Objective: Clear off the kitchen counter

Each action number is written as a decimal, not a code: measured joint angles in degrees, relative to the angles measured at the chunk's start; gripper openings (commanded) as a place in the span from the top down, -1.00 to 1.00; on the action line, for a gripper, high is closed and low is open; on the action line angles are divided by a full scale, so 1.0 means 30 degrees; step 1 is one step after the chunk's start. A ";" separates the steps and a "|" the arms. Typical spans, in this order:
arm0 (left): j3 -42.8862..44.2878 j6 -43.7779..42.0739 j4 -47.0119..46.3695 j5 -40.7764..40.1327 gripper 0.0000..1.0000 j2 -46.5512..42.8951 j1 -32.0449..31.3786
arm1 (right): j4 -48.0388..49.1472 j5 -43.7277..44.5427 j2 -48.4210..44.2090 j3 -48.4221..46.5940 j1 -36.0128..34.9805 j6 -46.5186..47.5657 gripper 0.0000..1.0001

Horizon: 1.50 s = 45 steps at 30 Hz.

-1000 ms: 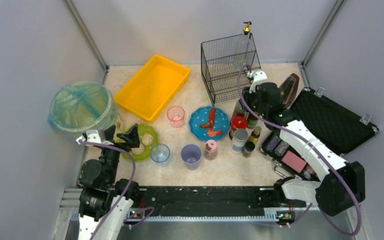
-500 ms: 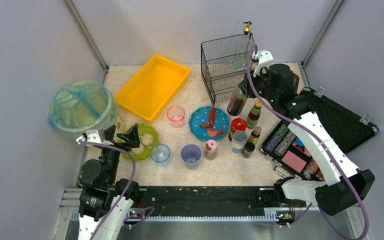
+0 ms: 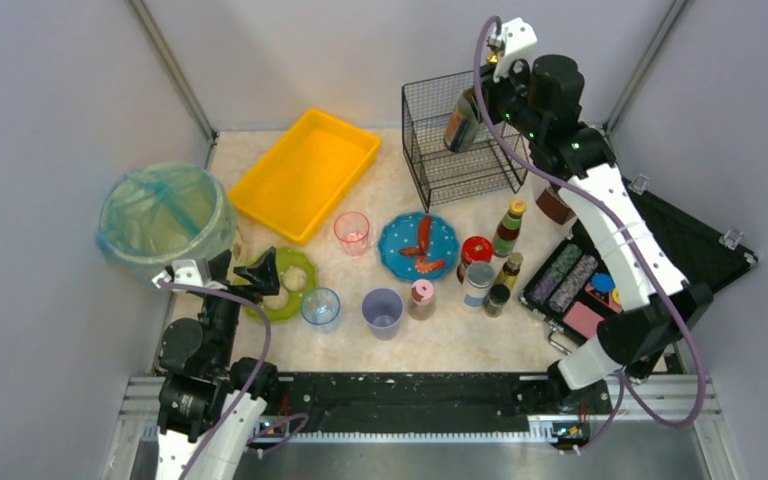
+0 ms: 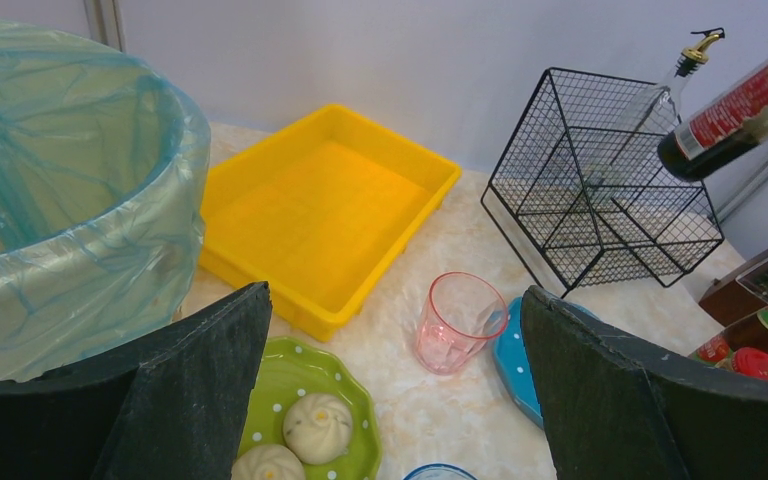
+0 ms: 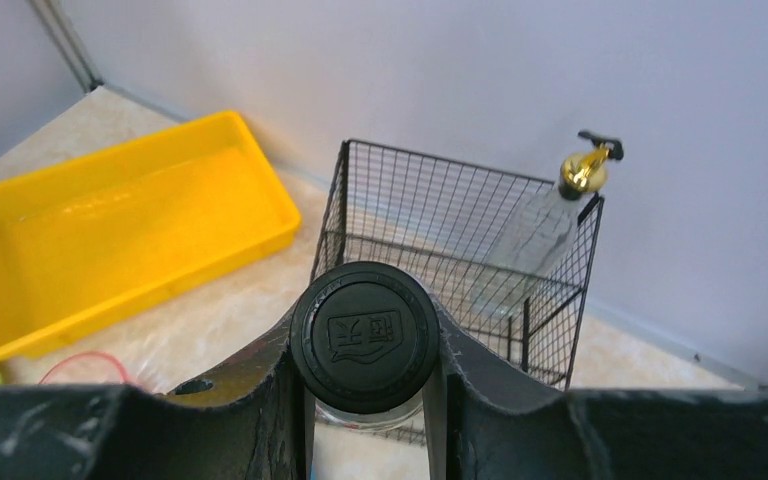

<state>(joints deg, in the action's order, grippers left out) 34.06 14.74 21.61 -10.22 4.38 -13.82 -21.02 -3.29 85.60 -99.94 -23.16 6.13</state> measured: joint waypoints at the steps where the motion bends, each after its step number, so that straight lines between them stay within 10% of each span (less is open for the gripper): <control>1: 0.0000 0.0000 0.0000 -0.0044 -0.98 0.0000 -0.0015 | 0.0058 0.0058 0.0510 -0.0532 0.0000 0.0189 1.00; 18: 0.0000 -0.0036 0.0015 -0.0408 -0.98 0.1727 -0.0029 | 0.2266 -0.0153 0.8859 -0.8867 0.1668 0.1749 1.00; 45: 0.0000 -0.0248 0.0000 -0.0415 -0.98 0.2397 0.0029 | 0.4852 -0.0219 1.5526 -0.9471 0.2565 0.0634 0.92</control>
<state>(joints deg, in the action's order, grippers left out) 34.06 14.00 21.61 -11.46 11.57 -13.74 -6.46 -3.95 132.18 -128.35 -15.46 8.03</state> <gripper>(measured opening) 0.990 0.344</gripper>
